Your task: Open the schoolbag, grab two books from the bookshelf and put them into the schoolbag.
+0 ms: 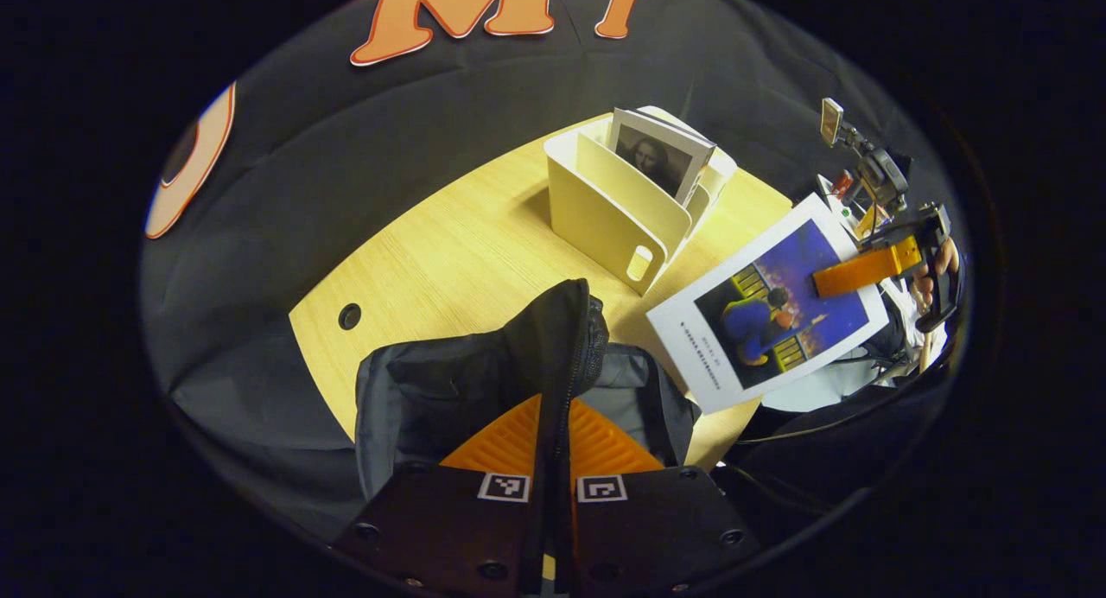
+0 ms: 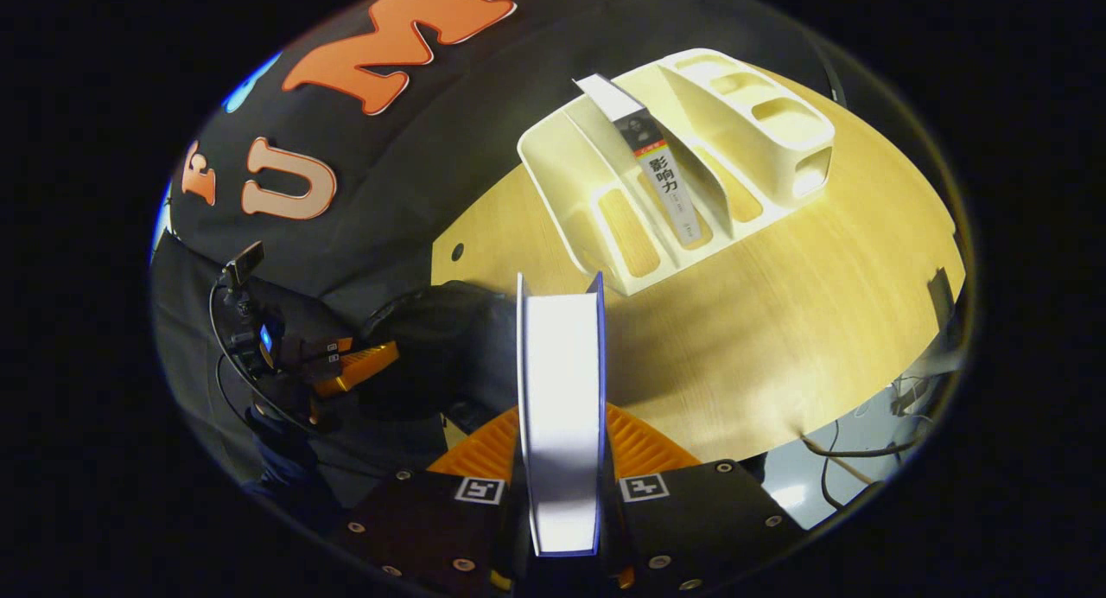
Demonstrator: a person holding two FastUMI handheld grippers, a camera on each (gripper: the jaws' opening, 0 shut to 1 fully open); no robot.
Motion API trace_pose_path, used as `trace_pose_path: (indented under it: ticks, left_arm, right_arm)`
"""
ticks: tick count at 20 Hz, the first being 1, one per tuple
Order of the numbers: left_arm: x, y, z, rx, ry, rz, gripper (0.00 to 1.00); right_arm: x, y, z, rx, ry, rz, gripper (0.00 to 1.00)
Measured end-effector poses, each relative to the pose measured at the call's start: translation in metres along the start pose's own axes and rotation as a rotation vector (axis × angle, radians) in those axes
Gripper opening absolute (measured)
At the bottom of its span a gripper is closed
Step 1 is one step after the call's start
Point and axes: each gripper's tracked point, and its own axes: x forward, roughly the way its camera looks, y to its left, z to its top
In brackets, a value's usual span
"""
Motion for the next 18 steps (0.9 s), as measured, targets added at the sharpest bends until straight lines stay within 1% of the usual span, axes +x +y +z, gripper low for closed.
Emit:
trace_pose_path:
  ticks: [5,11,15,18]
  left_arm:
    - [-0.003,-0.006,0.002,-0.036,-0.015,0.001,0.06]
    - [-0.003,-0.013,0.008,-0.078,-0.045,0.006,0.06]
    - [-0.002,-0.02,0.012,-0.1,-0.06,0.001,0.06]
    - [-0.003,-0.024,0.015,-0.11,-0.068,-0.002,0.06]
  right_arm:
    - [0.03,0.022,-0.008,0.009,0.001,0.095,0.34]
    - [0.081,0.054,-0.014,0.072,-0.021,0.205,0.34]
    - [0.126,0.075,-0.02,0.11,-0.026,0.237,0.34]
    - [0.151,0.088,-0.019,0.133,-0.059,0.259,0.34]
